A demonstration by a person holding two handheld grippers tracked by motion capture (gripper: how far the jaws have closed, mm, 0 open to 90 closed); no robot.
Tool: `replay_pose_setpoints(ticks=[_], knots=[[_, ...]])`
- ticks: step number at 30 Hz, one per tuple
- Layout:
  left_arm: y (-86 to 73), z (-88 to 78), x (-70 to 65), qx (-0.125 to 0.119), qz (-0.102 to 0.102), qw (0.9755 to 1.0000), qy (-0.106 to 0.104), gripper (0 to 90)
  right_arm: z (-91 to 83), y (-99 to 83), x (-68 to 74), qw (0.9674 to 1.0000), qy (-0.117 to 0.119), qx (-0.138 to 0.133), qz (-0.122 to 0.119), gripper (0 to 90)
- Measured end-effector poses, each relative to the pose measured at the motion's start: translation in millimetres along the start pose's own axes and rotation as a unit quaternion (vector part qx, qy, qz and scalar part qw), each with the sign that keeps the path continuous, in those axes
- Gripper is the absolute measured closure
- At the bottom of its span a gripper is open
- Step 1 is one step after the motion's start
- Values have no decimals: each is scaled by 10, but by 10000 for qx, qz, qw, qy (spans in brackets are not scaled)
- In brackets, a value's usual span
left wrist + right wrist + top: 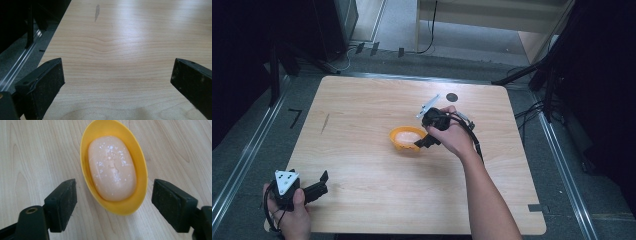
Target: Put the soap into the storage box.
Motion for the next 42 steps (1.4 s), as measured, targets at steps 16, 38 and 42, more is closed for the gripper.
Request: replay_pose_setpoints(ticks=[16, 38, 42], knots=[[-3, 3, -6, 14, 45, 10000, 26, 0, -146, -369, 37, 9991, -137, -216, 341, 132], [-5, 5, -5, 42, 61, 10000, 36, 0, -286, -748, 127, 9967, -313, -288, 689, 0], [-5, 5, -7, 39, 64, 10000, 40, 0, -311, -797, 134, 9963, -335, -291, 734, 0]])
Point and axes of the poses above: each handheld gripper's, and its own axes: z roughly forward along the jaws, y roughly out of its top, x roughly to its left, the point moved 8 cm from there along z, roughly forward along the jaws, and after that the axes turned 5 degrees about -z, right-handed, at the moved point
